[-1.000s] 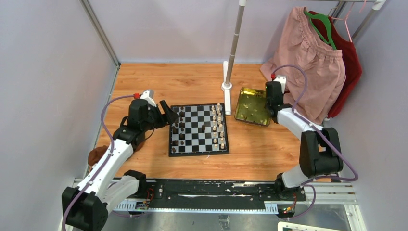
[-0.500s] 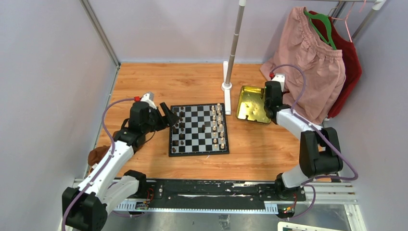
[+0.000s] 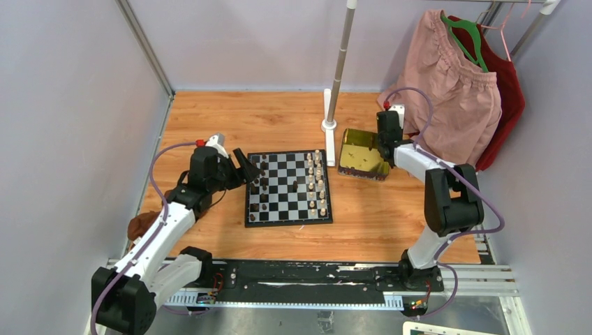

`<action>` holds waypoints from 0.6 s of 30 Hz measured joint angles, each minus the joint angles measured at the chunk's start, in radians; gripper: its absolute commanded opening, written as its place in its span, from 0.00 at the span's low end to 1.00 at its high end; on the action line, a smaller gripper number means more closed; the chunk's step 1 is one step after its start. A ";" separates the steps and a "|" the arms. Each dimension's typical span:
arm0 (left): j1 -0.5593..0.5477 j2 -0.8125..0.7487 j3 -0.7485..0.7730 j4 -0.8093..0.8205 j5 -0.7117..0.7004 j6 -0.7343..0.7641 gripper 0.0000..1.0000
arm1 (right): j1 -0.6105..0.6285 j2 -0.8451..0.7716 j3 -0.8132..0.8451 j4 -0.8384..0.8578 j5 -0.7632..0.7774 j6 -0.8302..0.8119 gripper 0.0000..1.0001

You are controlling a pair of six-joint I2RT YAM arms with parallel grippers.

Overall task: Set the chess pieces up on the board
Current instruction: Adjust the storage box at the center of the board, then pick up the chess piece from the storage box.

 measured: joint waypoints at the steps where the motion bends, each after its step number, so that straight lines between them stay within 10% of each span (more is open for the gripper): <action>1: 0.000 0.003 0.000 0.001 0.000 0.000 0.77 | 0.000 0.012 0.011 -0.012 -0.003 0.006 0.30; 18: 0.000 0.063 0.000 0.025 0.004 0.021 0.77 | 0.000 0.079 0.165 -0.111 -0.117 0.032 0.31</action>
